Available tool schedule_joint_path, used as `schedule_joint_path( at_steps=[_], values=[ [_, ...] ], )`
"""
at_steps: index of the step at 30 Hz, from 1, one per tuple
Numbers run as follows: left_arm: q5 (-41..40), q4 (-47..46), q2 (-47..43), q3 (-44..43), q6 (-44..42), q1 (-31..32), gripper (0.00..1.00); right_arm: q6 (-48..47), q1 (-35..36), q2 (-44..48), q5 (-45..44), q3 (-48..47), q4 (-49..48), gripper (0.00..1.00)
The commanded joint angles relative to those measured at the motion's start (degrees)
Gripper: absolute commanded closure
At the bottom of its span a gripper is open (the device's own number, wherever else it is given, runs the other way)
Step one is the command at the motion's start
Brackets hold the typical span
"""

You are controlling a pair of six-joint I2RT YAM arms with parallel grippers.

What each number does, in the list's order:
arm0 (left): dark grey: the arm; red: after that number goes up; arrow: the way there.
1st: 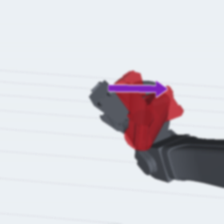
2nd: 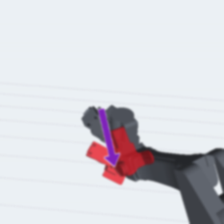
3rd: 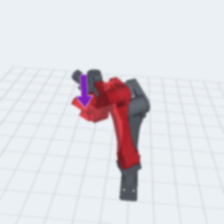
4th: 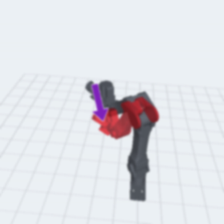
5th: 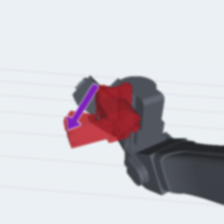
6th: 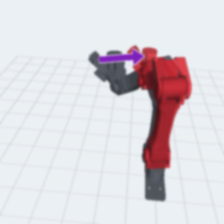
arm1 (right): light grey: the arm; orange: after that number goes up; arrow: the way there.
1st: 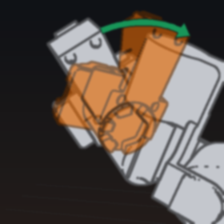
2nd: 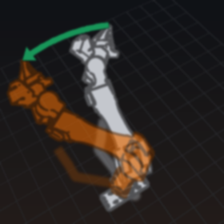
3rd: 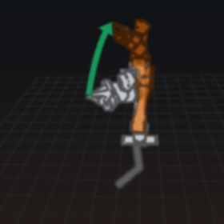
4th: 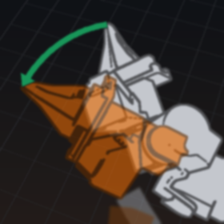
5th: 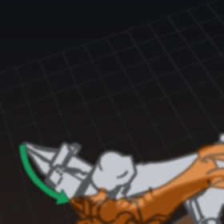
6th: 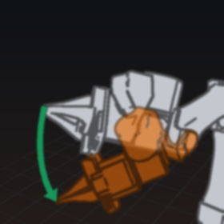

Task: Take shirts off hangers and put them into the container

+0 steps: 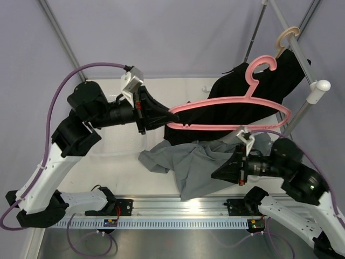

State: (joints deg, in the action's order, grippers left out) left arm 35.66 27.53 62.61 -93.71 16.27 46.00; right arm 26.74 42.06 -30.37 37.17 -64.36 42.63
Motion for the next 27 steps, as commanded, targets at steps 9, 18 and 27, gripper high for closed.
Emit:
schedule_joint_path(
  at_steps=[9,18,27],
  values=[
    [5.91,-2.47,18.32,-21.85,-1.86,-0.03,1.0,4.72,9.5,-5.66,-4.72,19.44,-16.08,1.0],
    [9.07,-8.02,27.03,-25.29,0.78,-0.03,1.0,2.44,14.71,-16.74,-22.66,18.83,-17.4,1.0],
    [11.45,-10.99,35.82,-32.94,3.58,-0.12,1.0,2.96,14.71,-15.6,-23.63,21.55,-17.94,1.0]
  ],
)
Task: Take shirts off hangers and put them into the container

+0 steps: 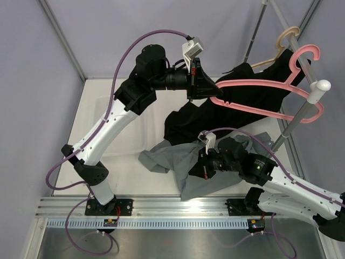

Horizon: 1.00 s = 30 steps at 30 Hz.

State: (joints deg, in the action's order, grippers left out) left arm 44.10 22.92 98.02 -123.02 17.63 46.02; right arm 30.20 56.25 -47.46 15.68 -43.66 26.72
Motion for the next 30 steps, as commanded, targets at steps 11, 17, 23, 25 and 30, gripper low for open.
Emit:
schedule_joint_path(
  at_steps=[11,17,23,25,30],
  values=[
    [0.91,-7.19,-1.34,4.45,1.97,-0.05,0.87,-0.14,0.53,5.71,-6.1,-0.99,2.28,1.0],
    [-1.29,-4.21,-3.27,9.02,0.83,0.21,0.56,0.48,0.62,6.06,-6.63,0.15,2.54,0.93],
    [-15.59,4.84,-14.31,17.98,-7.25,0.48,0.29,0.66,0.53,7.91,-9.17,2.52,3.77,0.5],
    [-21.67,8.1,-17.93,22.2,-8.4,-0.05,0.05,-0.05,0.53,7.04,-12.32,3.4,4.04,0.43],
    [-31.41,11.44,-29.78,31.24,-6.91,-0.58,0.01,1.96,0.53,-0.06,-21.46,2.62,3.25,0.38]
  ],
)
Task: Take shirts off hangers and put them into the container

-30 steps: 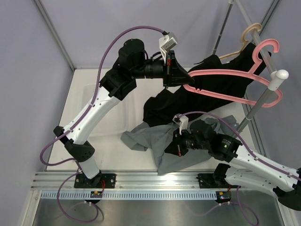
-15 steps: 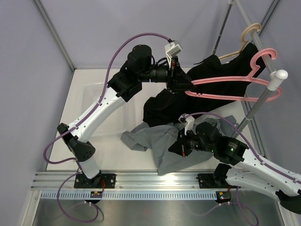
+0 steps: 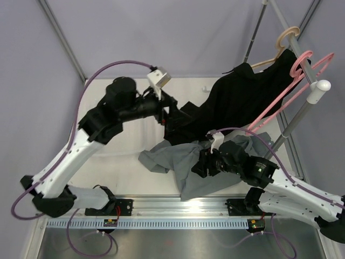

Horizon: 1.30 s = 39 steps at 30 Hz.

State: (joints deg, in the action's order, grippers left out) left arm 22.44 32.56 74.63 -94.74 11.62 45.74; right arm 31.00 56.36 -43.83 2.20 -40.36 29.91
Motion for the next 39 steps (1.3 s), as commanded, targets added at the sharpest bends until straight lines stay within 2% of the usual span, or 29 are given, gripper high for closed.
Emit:
schedule_joint_path(
  at_steps=[1,6,12,16,20,24,27,29,31,32,34,35,36,39],
  values=[
    [-10.65,1.9,-7.99,4.37,-0.46,-0.3,0.01,1.77,0.42,-5.02,-11.22,-1.12,-0.29,0.36],
    [-17.94,1.9,-19.75,15.34,5.95,-0.3,0.01,5.55,0.51,-16.33,-23.52,-7.62,4.53,0.32],
    [-17.08,-1.0,-29.8,24.77,13.6,-0.3,0.01,7.67,1.39,-28.82,-33.03,-13.86,10.16,0.27],
    [-16.9,0.32,-33.32,28.46,16.59,-0.3,0.01,8.19,1.47,-37.18,-36.64,-17.64,12.1,0.16],
    [-15.84,-0.21,-36.83,32.07,18.18,-0.3,0.01,6.88,1.47,-46.33,-34.46,-20.46,8.07,0.01],
    [-16.81,2.5,-38.24,31.72,18.26,-0.3,0.01,6.09,1.47,-51.61,-28.41,-21.08,1.48,0.0],
    [-16.99,4.35,-39.56,31.02,18.35,-0.3,0.01,6.7,1.47,-54.25,-27.42,-20.38,-1.96,0.01],
    [-17.07,5.06,-40.44,30.67,18.53,-0.3,0.01,7.14,1.47,-56.0,-27.25,-19.59,-3.71,0.14],
    [-17.07,5.41,-41.31,30.75,19.05,-0.3,0.07,7.58,1.47,-56.53,-26.9,-18.27,-5.99,0.33],
    [-16.99,5.59,-41.67,30.67,19.32,-0.3,0.1,7.67,1.56,-56.8,-26.72,-17.74,-6.79,0.48],
    [-16.99,5.85,-42.54,30.93,20.11,-0.38,0.17,7.93,1.56,-57.24,-27.07,-17.56,-7.59,0.66],
    [-17.16,6.03,-42.72,31.02,20.29,-0.3,0.19,7.76,1.47,-57.76,-27.59,-17.56,-7.5,0.87],
    [-17.34,6.29,-42.99,31.02,20.37,-0.3,0.21,7.67,1.65,-57.77,-28.12,-17.74,-7.5,0.97],
    [-20.49,8.48,-43.69,30.76,20.81,-0.3,0.29,6.44,2.61,-55.75,-31.72,-18.61,-6.01,1.0]
  ],
)
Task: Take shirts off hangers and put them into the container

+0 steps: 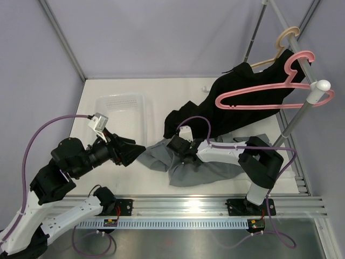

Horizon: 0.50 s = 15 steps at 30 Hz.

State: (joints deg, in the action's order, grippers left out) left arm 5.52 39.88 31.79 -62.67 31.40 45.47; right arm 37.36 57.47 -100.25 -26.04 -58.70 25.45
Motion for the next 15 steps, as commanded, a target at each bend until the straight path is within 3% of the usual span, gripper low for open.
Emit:
schedule_joint_path(
  at_steps=[1,4,8,10,15],
  values=[
    [-4.8,2.04,-0.85,-1.48,1.38,-0.12,0.32,-1.49,2.2,1.97,-4.45,-1.06,-1.02,1.0],
    [-11.04,5.55,-0.68,-1.75,3.92,-0.12,0.44,-5.36,5.62,9.79,-7.44,-5.0,1.33,1.0],
    [-11.68,6.62,-1.29,-0.79,5.87,-0.03,0.45,-12.92,7.39,21.38,-5.97,-15.81,3.72,1.0],
    [-9.57,5.83,-2.52,-0.08,5.87,-0.03,0.37,-18.43,7.39,22.81,-4.2,-24.83,5.66,1.0],
    [8.61,-4.09,-6.73,5.8,5.08,-0.12,0.21,-26.11,7.39,19.57,5.02,-41.65,10.47,1.0]
  ],
)
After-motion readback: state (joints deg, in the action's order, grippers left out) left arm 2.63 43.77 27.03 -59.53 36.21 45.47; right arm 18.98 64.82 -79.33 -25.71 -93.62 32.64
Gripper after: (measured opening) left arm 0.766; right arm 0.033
